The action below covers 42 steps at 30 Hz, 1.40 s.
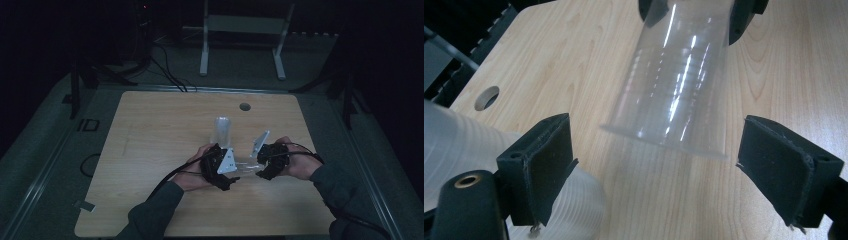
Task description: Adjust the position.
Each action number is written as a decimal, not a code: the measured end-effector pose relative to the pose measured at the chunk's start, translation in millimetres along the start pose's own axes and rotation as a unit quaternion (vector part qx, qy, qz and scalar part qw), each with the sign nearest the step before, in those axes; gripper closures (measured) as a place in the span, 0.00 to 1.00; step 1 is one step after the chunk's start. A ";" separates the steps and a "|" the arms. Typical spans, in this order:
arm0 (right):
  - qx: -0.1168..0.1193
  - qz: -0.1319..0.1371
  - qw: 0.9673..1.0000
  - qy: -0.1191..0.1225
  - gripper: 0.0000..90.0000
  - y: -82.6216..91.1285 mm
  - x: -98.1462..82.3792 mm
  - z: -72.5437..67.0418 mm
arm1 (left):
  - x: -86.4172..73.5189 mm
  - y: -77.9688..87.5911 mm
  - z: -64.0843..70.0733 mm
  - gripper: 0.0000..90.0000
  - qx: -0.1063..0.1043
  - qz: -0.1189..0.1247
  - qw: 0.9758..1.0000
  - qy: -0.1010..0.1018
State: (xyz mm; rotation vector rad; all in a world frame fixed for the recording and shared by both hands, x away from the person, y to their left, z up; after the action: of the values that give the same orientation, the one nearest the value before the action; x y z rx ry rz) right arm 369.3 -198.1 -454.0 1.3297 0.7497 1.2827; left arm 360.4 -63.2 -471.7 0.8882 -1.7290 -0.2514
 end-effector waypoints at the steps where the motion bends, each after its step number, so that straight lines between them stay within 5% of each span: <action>1: -0.001 0.000 1.000 -0.003 0.47 0.3 -3.3 1.3 | -1.8 0.8 -2.4 0.16 0.000 0.005 1.000 0.015; 20: -0.015 0.035 0.998 -0.055 0.47 -3.9 -18.5 8.8 | -3.8 0.9 -13.2 0.24 0.007 0.018 0.997 0.071; 42: -0.053 0.109 0.987 -0.103 0.47 -0.3 -26.9 11.5 | 2.3 2.2 -18.2 0.25 0.007 0.036 0.993 0.114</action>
State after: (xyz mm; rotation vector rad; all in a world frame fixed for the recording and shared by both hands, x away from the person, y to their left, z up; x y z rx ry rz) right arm 374.4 -226.4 -459.3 1.4615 0.3951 1.3122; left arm 375.5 -58.5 -462.2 0.8294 -1.5480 -0.0871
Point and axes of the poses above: each handheld gripper's, and its own axes: y roughly backward along the jaws, x roughly out of its top, z roughly to its right, the point moved 8 cm from there along -y, roughly forward along the jaws, and after that the axes turned 2 degrees about z, right-handed, at the moved point
